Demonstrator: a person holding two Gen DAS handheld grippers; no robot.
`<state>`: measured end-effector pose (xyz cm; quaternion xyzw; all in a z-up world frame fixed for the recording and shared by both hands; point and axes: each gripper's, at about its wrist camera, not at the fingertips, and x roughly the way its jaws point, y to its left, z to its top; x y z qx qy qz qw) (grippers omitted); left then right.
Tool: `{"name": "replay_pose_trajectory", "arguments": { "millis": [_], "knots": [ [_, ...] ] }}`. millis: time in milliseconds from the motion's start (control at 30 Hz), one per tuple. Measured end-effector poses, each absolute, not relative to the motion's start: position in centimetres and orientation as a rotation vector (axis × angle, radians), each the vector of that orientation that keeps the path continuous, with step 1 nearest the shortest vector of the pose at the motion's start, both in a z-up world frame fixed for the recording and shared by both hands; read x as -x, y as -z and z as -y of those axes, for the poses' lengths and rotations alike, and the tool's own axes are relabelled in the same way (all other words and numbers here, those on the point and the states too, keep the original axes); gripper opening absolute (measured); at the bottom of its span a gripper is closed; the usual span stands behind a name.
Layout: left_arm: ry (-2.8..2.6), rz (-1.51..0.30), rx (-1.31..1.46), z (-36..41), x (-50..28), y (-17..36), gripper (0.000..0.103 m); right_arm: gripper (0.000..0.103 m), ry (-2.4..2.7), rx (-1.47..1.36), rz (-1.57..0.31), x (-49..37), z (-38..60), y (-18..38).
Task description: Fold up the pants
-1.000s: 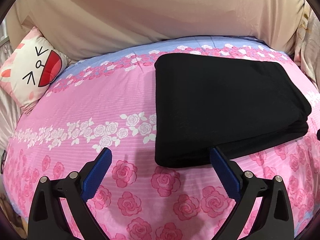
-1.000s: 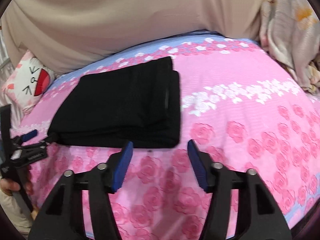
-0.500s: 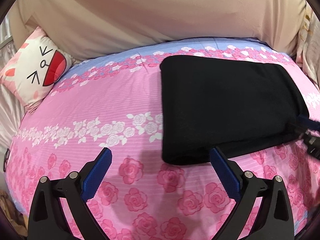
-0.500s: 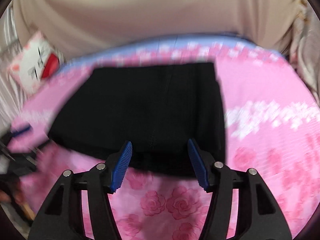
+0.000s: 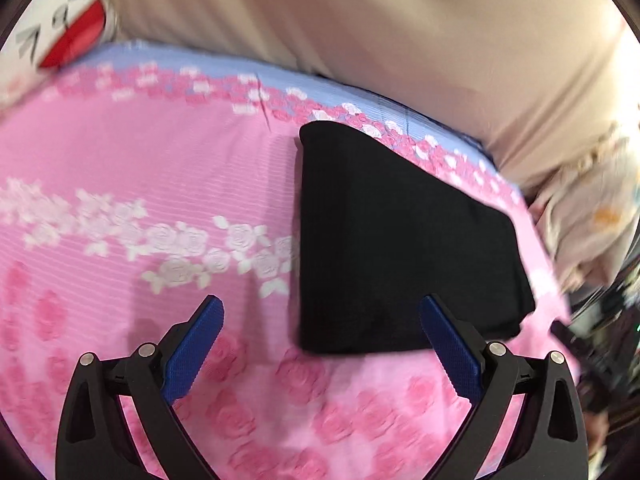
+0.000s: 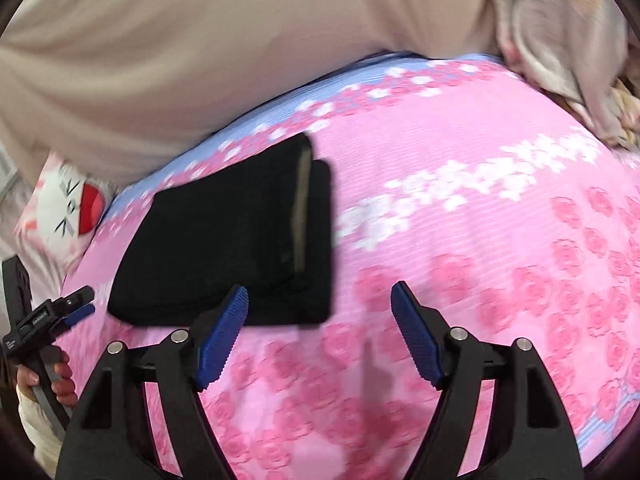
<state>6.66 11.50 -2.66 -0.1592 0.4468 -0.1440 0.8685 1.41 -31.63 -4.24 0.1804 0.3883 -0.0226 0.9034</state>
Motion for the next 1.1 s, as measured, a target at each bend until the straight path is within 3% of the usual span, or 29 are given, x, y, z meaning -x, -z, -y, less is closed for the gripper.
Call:
{"name": "replay_pose_trajectory", "arguments": {
  "millis": [367,433,633,700,733,800,833,867,933,1100],
  "knots": [
    [0.346,-1.02,0.39,-9.3,-11.9,6.2,0.098,0.074,-0.107,-0.568,-0.932,-7.7,31.2,8.7],
    [0.361,-1.032,0.383,-8.6,-12.2,6.3,0.097,0.086,-0.156,-0.637,-0.896,-8.1,31.4,9.1],
    [0.51,-1.03,0.403,-6.8,-13.7,6.3,0.097,0.088,-0.249,-0.742,-0.88,-10.2,31.6,9.7],
    [0.536,-1.03,0.416,-6.7,-14.5,6.2,0.097,0.084,-0.251,-0.687,-0.881,-11.2,30.5,9.7],
    [0.542,-1.032,0.419,-6.6,-14.8,6.3,0.096,0.068,-0.235,-0.662,-0.885,-11.4,30.2,9.7],
    [0.504,-1.039,0.394,-6.8,-14.8,6.1,0.074,0.045,-0.251,-0.698,-0.895,-11.4,30.2,10.0],
    [0.492,-1.042,0.382,-7.0,-14.8,6.3,0.056,0.042,-0.26,-0.731,-0.887,-10.8,30.5,10.1],
    [0.513,-1.046,0.402,-7.7,-14.4,6.3,0.046,0.039,-0.265,-0.721,-0.878,-10.0,30.5,9.8],
    [0.548,-1.062,0.452,-8.8,-13.4,6.6,0.039,0.036,-0.286,-0.715,-0.868,-8.4,30.3,9.4],
    [0.551,-1.096,0.388,-9.7,-6.7,5.6,0.039,0.036,-0.352,-0.727,-0.914,-2.9,29.6,9.3]
  ]
}}
